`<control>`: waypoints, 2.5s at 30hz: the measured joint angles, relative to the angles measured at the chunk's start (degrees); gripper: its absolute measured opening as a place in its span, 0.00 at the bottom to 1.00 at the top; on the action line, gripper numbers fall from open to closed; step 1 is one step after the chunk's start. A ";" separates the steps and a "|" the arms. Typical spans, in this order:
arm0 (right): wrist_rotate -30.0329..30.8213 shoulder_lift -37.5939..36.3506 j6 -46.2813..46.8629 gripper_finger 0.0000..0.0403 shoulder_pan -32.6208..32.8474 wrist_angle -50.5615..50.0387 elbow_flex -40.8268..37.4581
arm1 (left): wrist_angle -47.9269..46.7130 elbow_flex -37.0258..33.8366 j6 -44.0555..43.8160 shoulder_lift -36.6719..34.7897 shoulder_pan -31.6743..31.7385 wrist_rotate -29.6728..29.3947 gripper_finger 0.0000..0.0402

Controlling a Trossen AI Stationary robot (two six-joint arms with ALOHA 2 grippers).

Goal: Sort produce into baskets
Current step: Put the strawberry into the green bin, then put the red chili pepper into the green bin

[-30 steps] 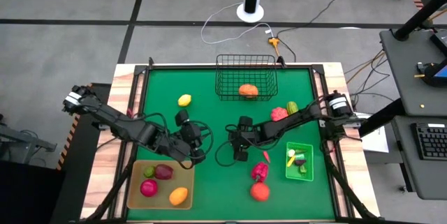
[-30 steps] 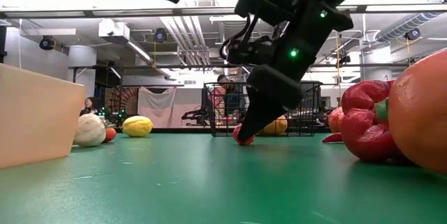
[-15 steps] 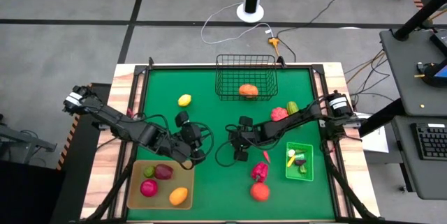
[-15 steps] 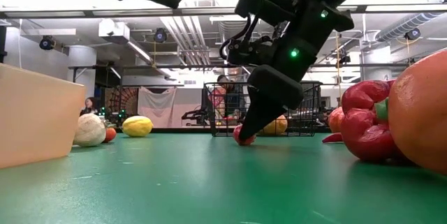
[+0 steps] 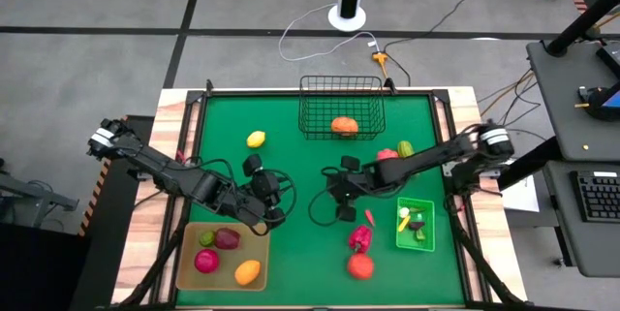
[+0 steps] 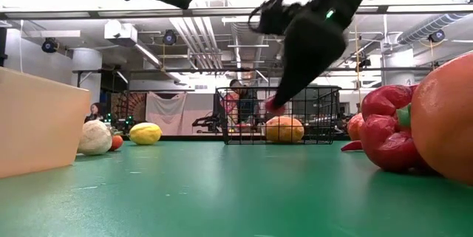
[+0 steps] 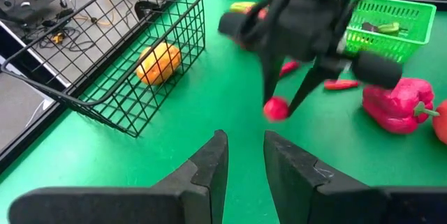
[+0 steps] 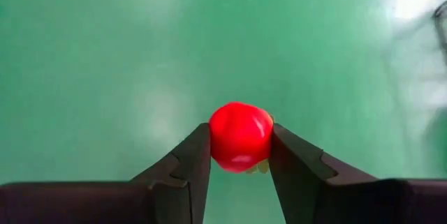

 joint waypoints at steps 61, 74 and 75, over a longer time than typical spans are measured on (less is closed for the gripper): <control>9.75 -28.30 31.44 0.51 18.83 -22.17 -12.33 | 1.90 -0.02 -1.42 0.00 0.02 0.12 0.19; 27.00 -28.30 12.42 0.51 17.37 -1.58 -14.08 | 2.12 -0.02 -2.97 0.39 0.02 0.07 0.19; 27.27 -28.30 10.85 0.51 17.13 0.47 -14.36 | 2.09 -0.02 -2.99 0.75 0.02 0.07 0.19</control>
